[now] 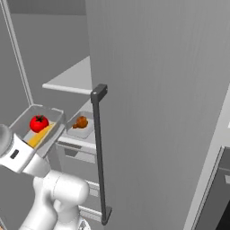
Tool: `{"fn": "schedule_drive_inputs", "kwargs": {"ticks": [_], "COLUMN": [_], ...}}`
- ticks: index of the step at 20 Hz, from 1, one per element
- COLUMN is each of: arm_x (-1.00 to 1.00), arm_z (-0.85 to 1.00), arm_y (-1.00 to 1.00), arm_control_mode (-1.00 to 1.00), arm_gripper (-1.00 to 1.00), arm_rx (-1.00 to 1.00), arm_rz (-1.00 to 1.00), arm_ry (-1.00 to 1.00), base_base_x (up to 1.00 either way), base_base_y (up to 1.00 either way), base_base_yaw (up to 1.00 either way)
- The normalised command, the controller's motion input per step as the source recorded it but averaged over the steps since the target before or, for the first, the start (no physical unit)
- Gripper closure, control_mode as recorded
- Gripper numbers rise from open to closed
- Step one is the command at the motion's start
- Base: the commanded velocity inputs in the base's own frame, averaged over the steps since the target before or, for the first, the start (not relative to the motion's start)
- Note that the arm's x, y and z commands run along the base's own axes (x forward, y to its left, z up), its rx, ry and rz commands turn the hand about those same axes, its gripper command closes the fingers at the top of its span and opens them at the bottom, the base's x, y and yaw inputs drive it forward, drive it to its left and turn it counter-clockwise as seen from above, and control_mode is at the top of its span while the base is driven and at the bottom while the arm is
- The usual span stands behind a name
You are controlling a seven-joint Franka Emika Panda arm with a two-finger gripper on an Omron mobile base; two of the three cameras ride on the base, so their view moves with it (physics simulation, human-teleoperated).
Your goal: Take the meat container that has the chicken drumstick and place it on the second highest rack of the freezer. Then take the vegetable container that has the tomato and corn and place it on the highest rack of the freezer.
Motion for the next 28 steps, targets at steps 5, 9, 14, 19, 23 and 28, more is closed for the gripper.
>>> {"fn": "schedule_drive_inputs", "kwargs": {"ticks": [5,9,14,19,23,28], "arm_x": [0.89,1.00,0.99,1.00,0.91,0.54], "arm_z": [0.70,0.07,0.00,0.13,0.54,0.31], "arm_y": [0.04,0.01,0.23,0.16,0.01,0.00], "arm_control_mode": [-1.00,-1.00,-1.00,-1.00,-1.00,-1.00], "arm_gripper": [1.00,1.00,1.00,1.00,1.00,1.00], "arm_rx": [-0.01,0.00,0.01,0.00,0.01,0.04], "arm_rz": [0.17,0.18,0.01,-0.25,-0.17,-0.03], "arm_ry": [0.00,0.10,0.05,0.04,0.01,-0.02], "base_base_x": [0.00,0.00,0.00,0.00,0.00,0.00], "base_base_y": [0.00,0.00,0.00,0.00,0.00,0.00], "base_base_yaw": [0.00,0.00,0.00,0.00,0.00,0.00]}}
